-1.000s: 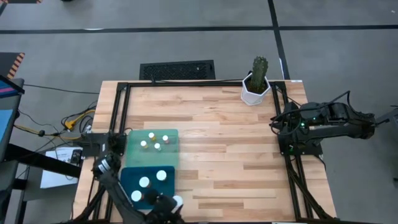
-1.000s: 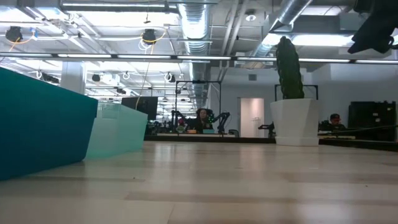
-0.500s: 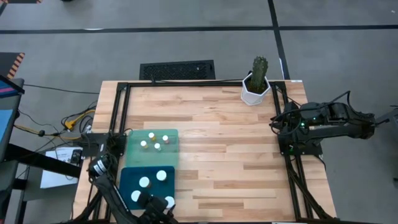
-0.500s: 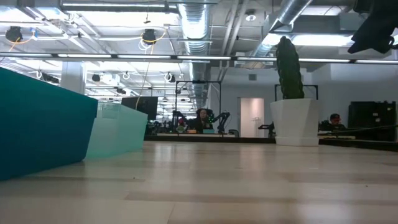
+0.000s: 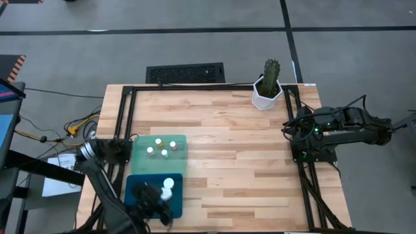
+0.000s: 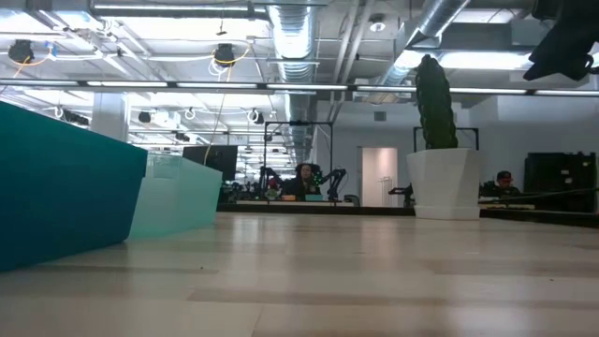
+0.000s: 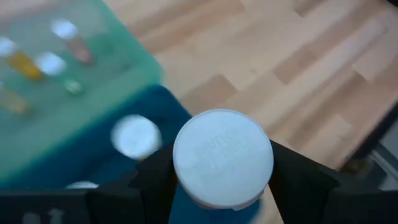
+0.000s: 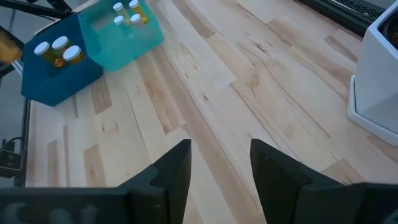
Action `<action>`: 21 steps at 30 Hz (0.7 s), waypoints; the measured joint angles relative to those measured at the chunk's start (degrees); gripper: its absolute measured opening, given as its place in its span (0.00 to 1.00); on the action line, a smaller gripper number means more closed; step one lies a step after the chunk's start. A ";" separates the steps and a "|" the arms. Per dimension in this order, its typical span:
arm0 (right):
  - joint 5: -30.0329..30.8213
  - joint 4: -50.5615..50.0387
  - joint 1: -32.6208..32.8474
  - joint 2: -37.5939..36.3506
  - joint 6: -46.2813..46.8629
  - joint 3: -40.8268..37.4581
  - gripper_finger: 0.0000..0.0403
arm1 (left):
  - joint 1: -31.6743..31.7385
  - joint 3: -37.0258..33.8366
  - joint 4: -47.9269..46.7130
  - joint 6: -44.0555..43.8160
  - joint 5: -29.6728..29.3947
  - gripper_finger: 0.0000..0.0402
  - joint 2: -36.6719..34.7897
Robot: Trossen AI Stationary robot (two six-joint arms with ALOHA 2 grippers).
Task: Pick and place medicine bottles into bin by pill shape (circle, oval)
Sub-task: Put the big orange pill bottle into the blue bin
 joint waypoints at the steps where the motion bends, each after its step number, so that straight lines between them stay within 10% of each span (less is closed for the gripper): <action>1: 0.02 0.00 0.00 0.00 0.00 0.02 0.43 | -0.01 -3.00 -0.09 -0.26 -0.50 0.53 -2.49; 8: 0.02 -0.02 0.00 0.00 1.57 0.00 0.43 | -0.28 -20.22 8.51 -0.18 -2.85 0.53 -12.96; 21: 0.09 -0.04 0.00 0.00 1.90 0.00 0.43 | 0.57 -31.17 34.79 15.23 -2.48 0.53 -12.83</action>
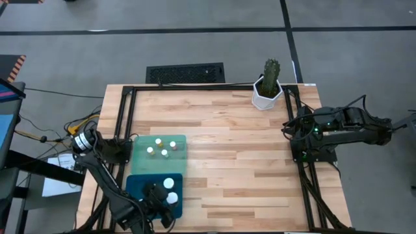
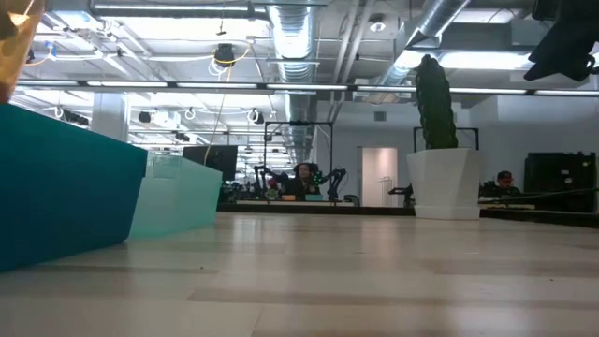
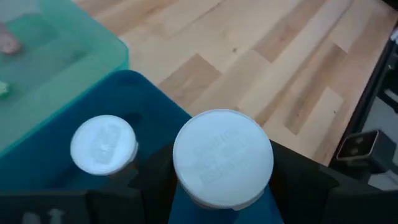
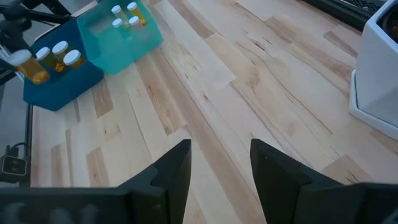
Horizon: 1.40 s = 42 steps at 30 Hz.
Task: Pick and place medicine bottles into bin by pill shape (circle, oval)
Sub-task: Put the big orange pill bottle into the blue bin
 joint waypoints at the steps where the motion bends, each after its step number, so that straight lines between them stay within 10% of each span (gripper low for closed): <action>1: -0.02 0.00 0.02 0.00 0.11 0.00 0.43 | 0.00 -0.65 1.25 1.02 -0.01 0.53 0.00; 42: 0.05 0.00 0.00 0.00 2.67 0.00 0.43 | -0.04 -10.07 10.25 11.28 6.24 0.53 0.09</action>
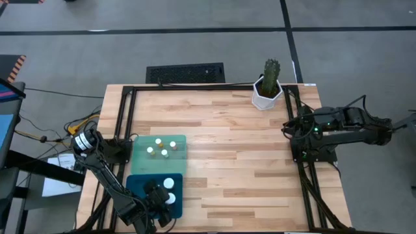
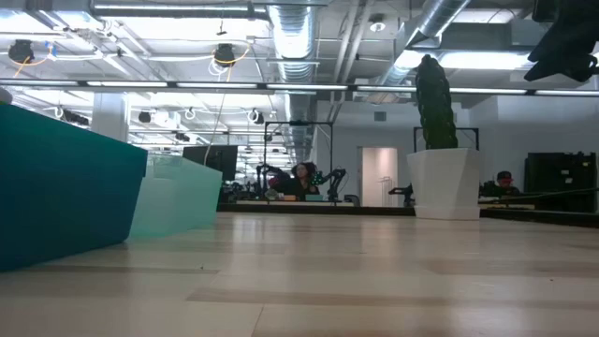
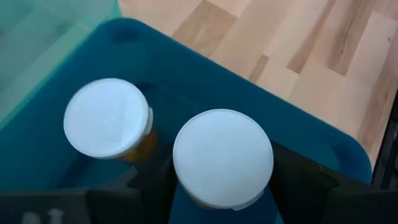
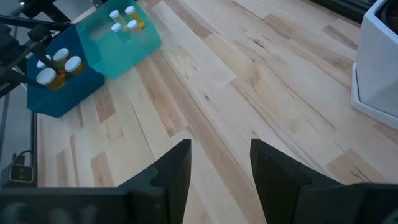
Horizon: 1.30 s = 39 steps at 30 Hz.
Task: Pick and place medicine bottles into bin by pill shape (circle, oval)
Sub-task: Put the big orange pill bottle into the blue bin
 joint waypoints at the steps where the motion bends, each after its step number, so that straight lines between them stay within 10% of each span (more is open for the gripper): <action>1: 0.00 0.00 0.00 0.00 0.00 0.00 0.43 | 0.00 0.00 0.19 0.54 0.25 0.53 0.00; 39: -0.07 0.02 0.00 0.00 1.38 0.00 0.43 | -0.42 0.07 1.76 0.46 -1.81 0.53 2.80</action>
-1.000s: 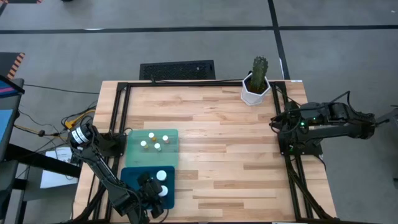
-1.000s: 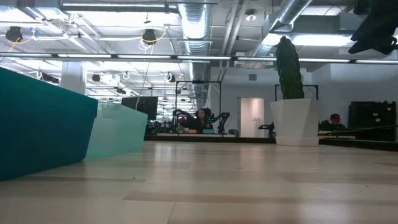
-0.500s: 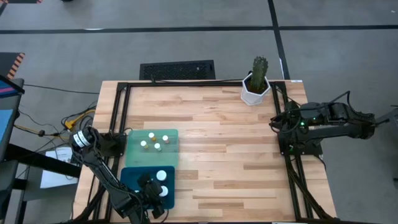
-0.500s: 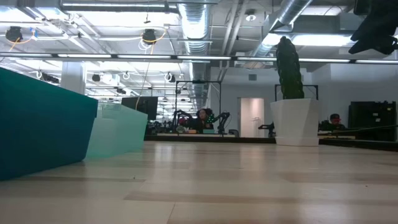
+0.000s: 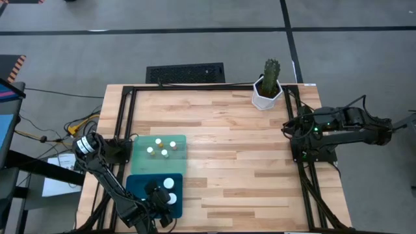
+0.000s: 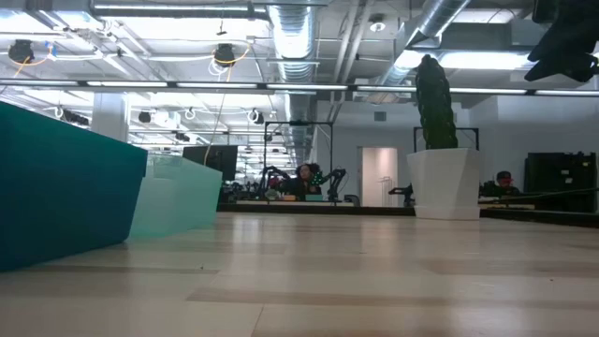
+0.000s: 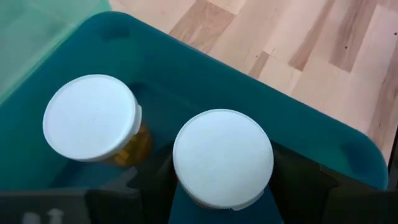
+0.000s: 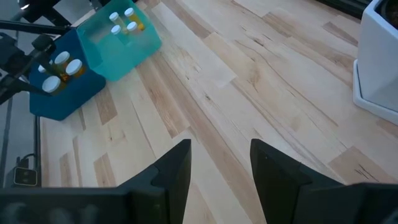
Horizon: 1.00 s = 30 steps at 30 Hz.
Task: Pick and place medicine bottles into bin by pill shape (circle, oval)
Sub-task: Put the big orange pill bottle into the blue bin
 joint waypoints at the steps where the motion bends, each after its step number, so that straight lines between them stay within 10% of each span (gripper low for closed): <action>1: 0.00 0.00 0.00 0.00 0.00 0.00 0.43 | 0.00 0.00 -0.01 0.03 0.00 0.53 0.00; 30: 0.00 0.00 0.00 0.00 0.02 0.02 0.43 | 0.58 -0.02 0.22 1.34 3.11 0.67 0.00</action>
